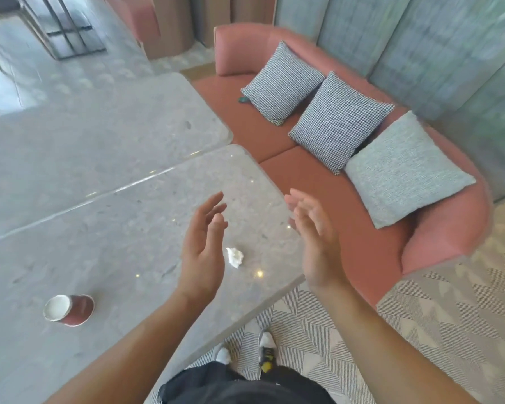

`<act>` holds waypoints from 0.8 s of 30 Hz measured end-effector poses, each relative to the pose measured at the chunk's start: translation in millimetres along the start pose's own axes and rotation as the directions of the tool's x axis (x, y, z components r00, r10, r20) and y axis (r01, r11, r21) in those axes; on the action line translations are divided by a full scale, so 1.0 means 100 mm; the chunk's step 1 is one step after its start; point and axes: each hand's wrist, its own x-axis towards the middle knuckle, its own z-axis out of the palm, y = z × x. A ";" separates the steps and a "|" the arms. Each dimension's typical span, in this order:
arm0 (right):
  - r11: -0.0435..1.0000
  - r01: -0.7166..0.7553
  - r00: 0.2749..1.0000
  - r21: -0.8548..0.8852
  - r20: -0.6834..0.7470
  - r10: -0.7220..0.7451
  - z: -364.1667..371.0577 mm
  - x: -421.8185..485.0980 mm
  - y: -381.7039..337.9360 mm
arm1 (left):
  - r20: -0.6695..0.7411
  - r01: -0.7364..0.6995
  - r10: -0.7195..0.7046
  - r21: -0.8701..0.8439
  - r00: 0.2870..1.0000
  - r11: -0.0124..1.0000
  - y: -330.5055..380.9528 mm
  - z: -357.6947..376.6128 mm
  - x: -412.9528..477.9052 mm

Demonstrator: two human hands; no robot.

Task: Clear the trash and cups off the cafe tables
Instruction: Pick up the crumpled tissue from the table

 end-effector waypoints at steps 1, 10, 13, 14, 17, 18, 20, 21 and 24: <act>1.000 -0.007 1.000 0.001 0.018 0.007 -0.01 0.08 0.03 | -0.019 0.006 -0.006 0.017 1.000 1.000 -0.04 0.02 0.03; 0.975 -0.176 0.950 -0.138 0.236 0.204 0.12 0.61 0.79 | -0.098 0.205 -0.192 0.144 0.976 0.968 -0.65 0.21 0.24; 0.910 -0.188 0.892 -0.369 0.324 0.316 0.24 0.70 1.24 | -0.133 0.315 -0.295 0.173 0.946 0.933 -0.93 0.22 0.21; 0.872 -0.162 0.870 -0.461 0.351 0.347 0.28 0.73 1.39 | -0.149 0.346 -0.322 0.184 0.935 0.920 -1.00 0.20 0.20; 0.745 -0.041 0.794 -0.666 0.431 0.429 0.45 0.80 1.75 | -0.179 0.403 -0.371 0.196 0.911 0.894 -1.19 0.14 0.13; 0.702 0.017 0.766 -0.711 0.461 0.448 0.51 0.82 1.86 | -0.183 0.421 -0.388 0.198 0.903 0.885 -1.24 0.12 0.10; 0.609 0.182 0.705 -0.772 0.535 0.466 0.62 0.81 2.04 | -0.192 0.456 -0.421 0.207 0.887 0.866 -1.30 0.07 0.03; 0.552 0.288 0.671 -0.783 0.576 0.467 0.66 0.79 2.11 | -0.197 0.467 -0.430 0.209 0.881 0.859 -1.32 0.05 0.00; 0.378 0.557 0.573 -0.739 0.672 0.470 0.73 0.72 2.28 | -0.227 0.493 -0.449 0.204 0.864 0.846 -1.37 -0.01 -0.08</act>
